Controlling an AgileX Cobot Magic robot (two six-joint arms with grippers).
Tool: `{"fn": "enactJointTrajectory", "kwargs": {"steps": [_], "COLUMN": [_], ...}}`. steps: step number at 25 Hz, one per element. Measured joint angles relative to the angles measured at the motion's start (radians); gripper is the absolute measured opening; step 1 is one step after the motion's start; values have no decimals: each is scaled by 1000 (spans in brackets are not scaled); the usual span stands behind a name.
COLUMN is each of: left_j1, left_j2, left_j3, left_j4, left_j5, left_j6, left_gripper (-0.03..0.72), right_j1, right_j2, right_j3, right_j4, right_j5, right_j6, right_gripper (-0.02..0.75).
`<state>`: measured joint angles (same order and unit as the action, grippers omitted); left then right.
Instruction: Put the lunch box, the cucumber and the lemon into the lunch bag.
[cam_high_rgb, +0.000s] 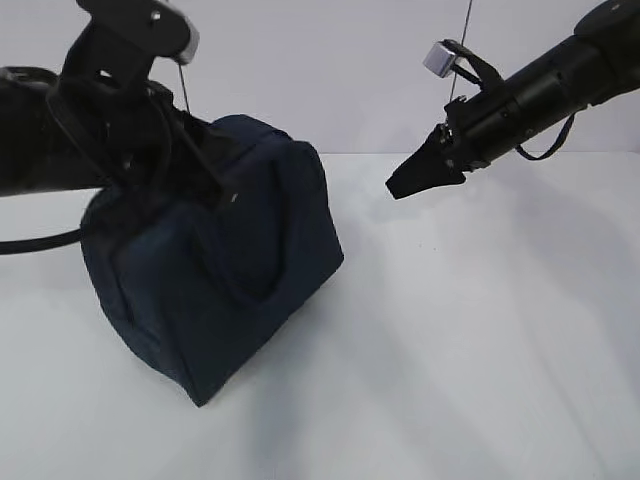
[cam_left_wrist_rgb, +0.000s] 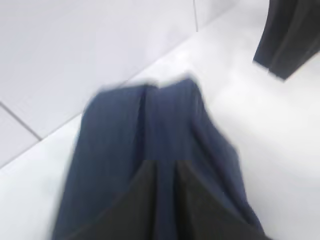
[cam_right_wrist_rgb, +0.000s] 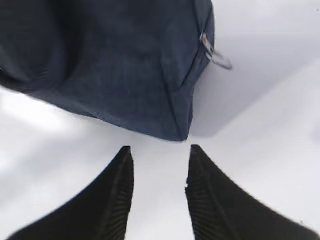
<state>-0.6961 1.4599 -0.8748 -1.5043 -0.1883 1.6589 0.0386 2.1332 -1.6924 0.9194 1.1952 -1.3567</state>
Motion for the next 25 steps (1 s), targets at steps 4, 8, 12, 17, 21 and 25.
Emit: {"fn": "enactJointTrajectory", "kwargs": {"steps": [4, 8, 12, 17, 21, 25], "left_j1": [0, 0, 0, 0, 0, 0], "left_j2": [-9, -25, -87, -178, -261, -330], "left_j3": [-15, -15, -15, -15, 26, 103], "left_j4": [-54, -111, -175, -221, -289, -317], "left_j5": [49, 63, 72, 85, 82, 71], "left_j6": [-1, -1, -1, -1, 6, 12], "left_gripper": [162, 228, 288, 312, 314, 316], "right_j1": [0, 0, 0, 0, 0, -7], "right_j2": [-9, -27, -97, -176, -240, -297], "right_j3": [0, 0, 0, 0, 0, 0], "right_j4": [-11, -47, -62, -77, -120, -139], "right_j5": [0, 1, 2, 11, 19, 25], "right_j6": [-29, -19, -9, 76, 139, 217], "right_gripper": [286, 287, 287, 287, 287, 287]}}
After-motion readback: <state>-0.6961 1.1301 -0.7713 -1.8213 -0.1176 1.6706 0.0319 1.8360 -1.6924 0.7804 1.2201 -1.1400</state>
